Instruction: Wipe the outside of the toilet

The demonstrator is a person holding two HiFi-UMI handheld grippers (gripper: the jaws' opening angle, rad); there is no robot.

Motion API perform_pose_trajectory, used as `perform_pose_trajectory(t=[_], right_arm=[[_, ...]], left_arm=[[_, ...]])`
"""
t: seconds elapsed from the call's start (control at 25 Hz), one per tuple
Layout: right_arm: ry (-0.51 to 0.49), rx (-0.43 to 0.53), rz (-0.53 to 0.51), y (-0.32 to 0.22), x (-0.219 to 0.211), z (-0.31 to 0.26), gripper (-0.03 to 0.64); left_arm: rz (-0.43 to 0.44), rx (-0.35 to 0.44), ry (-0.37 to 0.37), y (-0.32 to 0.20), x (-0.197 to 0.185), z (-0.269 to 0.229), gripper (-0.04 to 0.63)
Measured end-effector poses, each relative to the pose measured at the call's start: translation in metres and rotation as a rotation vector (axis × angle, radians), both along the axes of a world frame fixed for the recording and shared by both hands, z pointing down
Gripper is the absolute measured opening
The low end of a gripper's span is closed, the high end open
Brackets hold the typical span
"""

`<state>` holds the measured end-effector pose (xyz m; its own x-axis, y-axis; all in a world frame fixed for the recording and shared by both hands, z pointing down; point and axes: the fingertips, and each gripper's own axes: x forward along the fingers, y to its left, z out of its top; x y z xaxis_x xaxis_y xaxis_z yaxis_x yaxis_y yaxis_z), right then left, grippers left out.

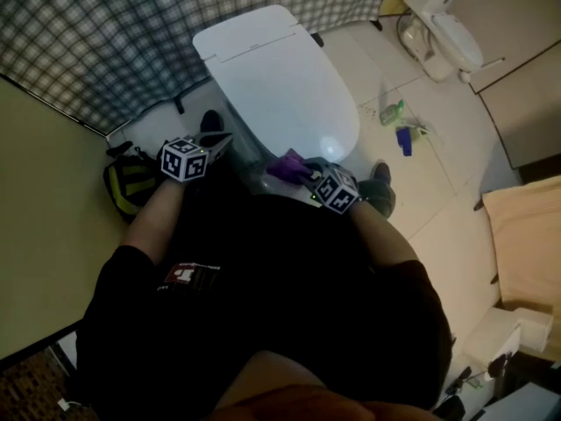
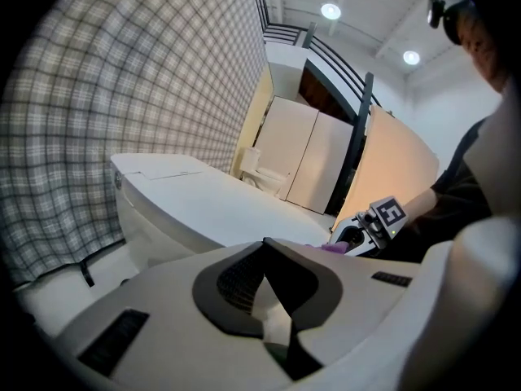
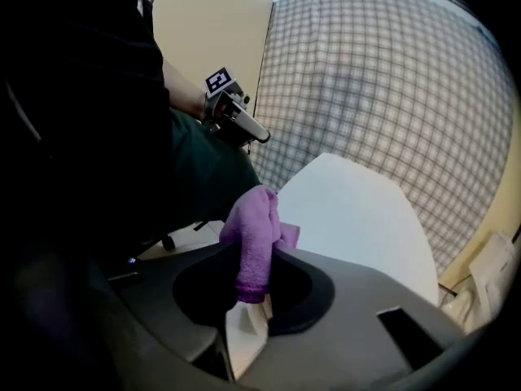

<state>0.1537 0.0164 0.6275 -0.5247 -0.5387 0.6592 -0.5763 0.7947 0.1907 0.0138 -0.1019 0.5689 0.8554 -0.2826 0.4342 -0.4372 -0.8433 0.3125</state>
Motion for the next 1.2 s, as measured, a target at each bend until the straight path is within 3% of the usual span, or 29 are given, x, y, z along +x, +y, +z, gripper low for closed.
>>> perform_pose_trajectory(t=[0.16, 0.32, 0.44, 0.52, 0.64, 0.84, 1.0, 1.12, 1.2], right_arm=[[0.015, 0.010, 0.136, -0.020, 0.069, -0.004, 0.063], [0.052, 0.018, 0.340, -0.044, 0.191, 0.004, 0.063], [0.143, -0.019, 0.493, -0.056, 0.280, 0.023, 0.063], [0.162, -0.035, 0.581, -0.059, 0.317, 0.031, 0.063], [0.111, -0.035, 0.687, -0.061, 0.345, 0.031, 0.060], [-0.067, 0.049, 0.758, -0.067, 0.333, -0.002, 0.061], [-0.306, 0.197, 0.668, -0.076, 0.238, -0.062, 0.063], [-0.480, 0.222, 0.628, -0.076, 0.172, -0.090, 0.063], [-0.535, 0.203, 0.597, -0.074, 0.142, -0.095, 0.063]], left_arm=[[-0.019, -0.013, 0.022, -0.006, -0.002, -0.001, 0.003], [0.018, -0.012, -0.049, -0.004, 0.010, 0.010, 0.003], [0.022, -0.019, -0.086, -0.006, 0.015, 0.017, 0.003], [0.019, -0.021, -0.099, -0.008, 0.018, 0.018, 0.003], [0.021, -0.020, -0.120, -0.011, 0.023, 0.019, 0.003], [0.028, -0.033, -0.141, -0.013, 0.022, 0.024, 0.003], [0.023, -0.032, -0.101, -0.012, 0.019, 0.020, 0.003], [0.015, -0.036, -0.060, -0.009, 0.014, 0.014, 0.003], [0.011, -0.035, -0.043, -0.009, 0.012, 0.010, 0.003]])
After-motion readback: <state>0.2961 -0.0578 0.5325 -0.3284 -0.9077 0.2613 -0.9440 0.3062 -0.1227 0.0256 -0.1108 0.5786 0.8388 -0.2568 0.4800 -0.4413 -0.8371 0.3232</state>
